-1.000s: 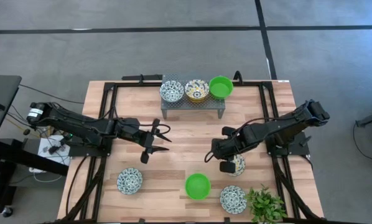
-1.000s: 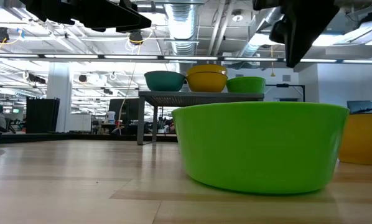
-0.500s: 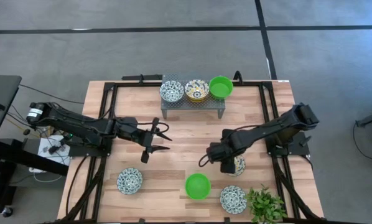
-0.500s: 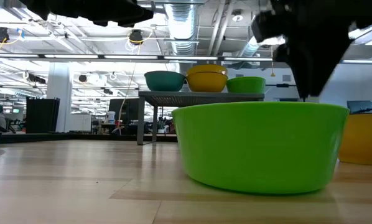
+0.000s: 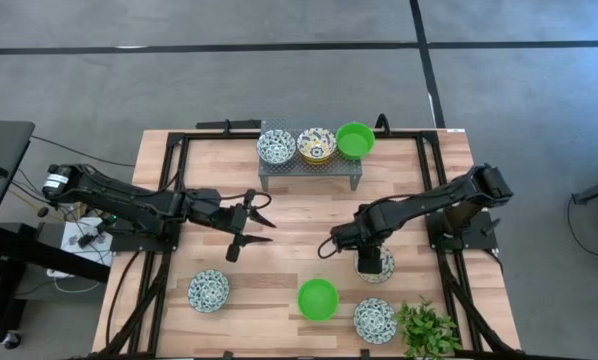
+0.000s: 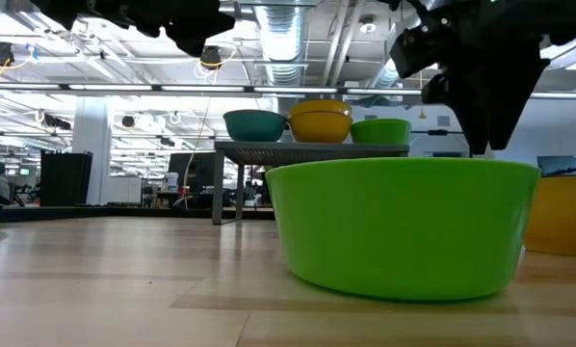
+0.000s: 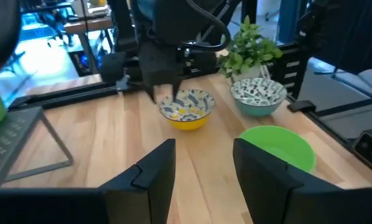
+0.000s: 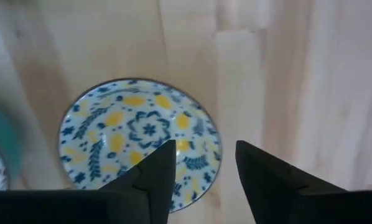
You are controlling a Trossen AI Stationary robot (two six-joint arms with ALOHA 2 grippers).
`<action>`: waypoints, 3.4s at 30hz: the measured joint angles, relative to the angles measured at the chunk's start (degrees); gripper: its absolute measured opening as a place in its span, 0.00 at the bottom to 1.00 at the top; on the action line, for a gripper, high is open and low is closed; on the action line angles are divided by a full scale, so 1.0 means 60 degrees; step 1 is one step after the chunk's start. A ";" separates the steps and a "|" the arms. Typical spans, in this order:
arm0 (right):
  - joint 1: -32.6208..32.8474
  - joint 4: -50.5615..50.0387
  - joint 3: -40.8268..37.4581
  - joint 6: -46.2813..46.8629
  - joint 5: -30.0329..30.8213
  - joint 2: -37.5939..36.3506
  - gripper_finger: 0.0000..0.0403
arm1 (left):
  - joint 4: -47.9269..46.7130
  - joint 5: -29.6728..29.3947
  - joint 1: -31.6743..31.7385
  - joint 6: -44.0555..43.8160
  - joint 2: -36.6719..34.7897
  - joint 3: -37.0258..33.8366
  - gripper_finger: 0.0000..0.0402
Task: Pick & Place Mini bowls
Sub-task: Stack the yellow patterned bowl on the yellow patterned bowl on the shelf
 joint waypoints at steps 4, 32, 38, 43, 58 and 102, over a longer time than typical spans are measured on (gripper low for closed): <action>-0.0138 0.0223 -0.0336 -0.0145 -0.0252 -0.0018 0.38 | 0.0002 -0.0011 0.0025 -0.0080 0.0000 0.0000 0.42; -0.1039 0.1382 -0.1249 -0.1335 -0.1554 0.0565 0.30 | 0.0016 -0.3369 0.0024 0.0619 -0.0015 0.0015 0.33; -0.1086 0.1757 -0.1239 -0.1554 -0.1301 0.0794 0.20 | -0.0054 -0.3384 0.0024 0.0615 -0.0030 0.0018 0.31; -0.1083 0.1666 -0.1205 -0.1882 -0.1688 0.0759 0.03 | -0.0057 -0.3804 0.0024 0.0516 -0.0190 0.0018 0.29; -0.1136 0.2614 0.0372 -0.2549 0.1322 -0.1033 0.02 | -0.0075 -0.4156 0.0024 0.0433 -0.0499 0.0018 0.24; -0.7648 0.3200 0.4219 -0.3649 -0.0089 0.0370 0.02 | -0.0071 -0.4152 0.0024 0.0433 -0.0488 0.0015 0.24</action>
